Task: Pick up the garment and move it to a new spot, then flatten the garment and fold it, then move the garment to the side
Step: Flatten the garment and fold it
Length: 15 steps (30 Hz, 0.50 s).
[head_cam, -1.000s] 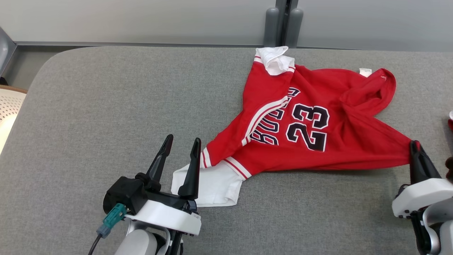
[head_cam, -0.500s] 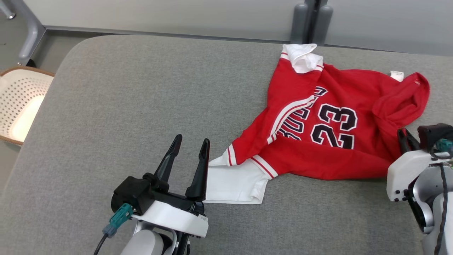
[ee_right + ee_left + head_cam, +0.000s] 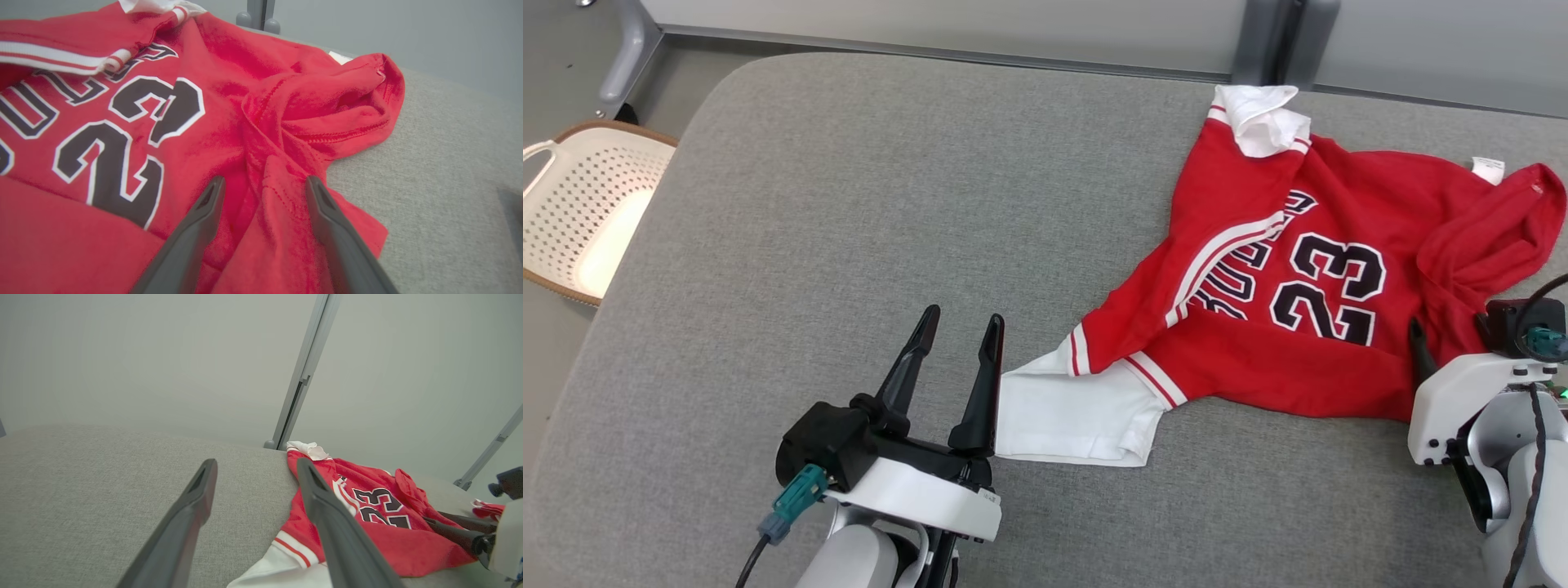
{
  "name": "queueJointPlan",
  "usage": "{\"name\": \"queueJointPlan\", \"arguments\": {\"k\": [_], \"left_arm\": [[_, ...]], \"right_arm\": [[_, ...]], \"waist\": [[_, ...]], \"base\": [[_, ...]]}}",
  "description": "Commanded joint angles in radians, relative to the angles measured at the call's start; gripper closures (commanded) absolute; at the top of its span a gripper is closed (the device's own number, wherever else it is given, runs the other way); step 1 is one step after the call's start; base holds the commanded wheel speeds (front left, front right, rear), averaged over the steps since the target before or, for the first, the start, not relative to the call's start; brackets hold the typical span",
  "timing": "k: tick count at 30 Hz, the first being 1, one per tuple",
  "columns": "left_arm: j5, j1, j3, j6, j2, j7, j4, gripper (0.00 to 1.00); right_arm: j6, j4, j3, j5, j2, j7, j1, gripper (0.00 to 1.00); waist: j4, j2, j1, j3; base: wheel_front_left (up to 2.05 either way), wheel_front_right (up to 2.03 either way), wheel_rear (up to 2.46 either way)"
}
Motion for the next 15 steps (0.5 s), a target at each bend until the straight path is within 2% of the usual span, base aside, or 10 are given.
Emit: {"name": "queueJointPlan", "arguments": {"k": [1, 5, 15], "left_arm": [[0.004, -0.004, 0.004, -0.002, 0.003, -0.001, 0.002, 0.00], [0.013, -0.006, 0.015, -0.006, 0.004, -0.001, 0.002, 0.00], [0.028, 0.015, 0.036, -0.013, 0.004, -0.001, 0.008, 0.00]], "right_arm": [[0.000, 0.001, -0.006, 0.006, -0.001, -0.010, -0.009, 0.00], [0.000, -0.019, -0.019, 0.043, 0.032, -0.059, 0.005, 0.00], [0.000, -0.148, -0.060, 0.115, 0.069, -0.175, 0.136, 0.00]], "waist": [[-0.012, -0.0001, 0.0000, -0.005], [-0.052, -0.0001, 0.0000, -0.020], [-0.142, -0.0001, 0.0000, -0.061]], "base": [[0.00, 0.00, 0.00], [0.00, 0.00, 0.00], [0.00, 0.00, 0.00]]}}
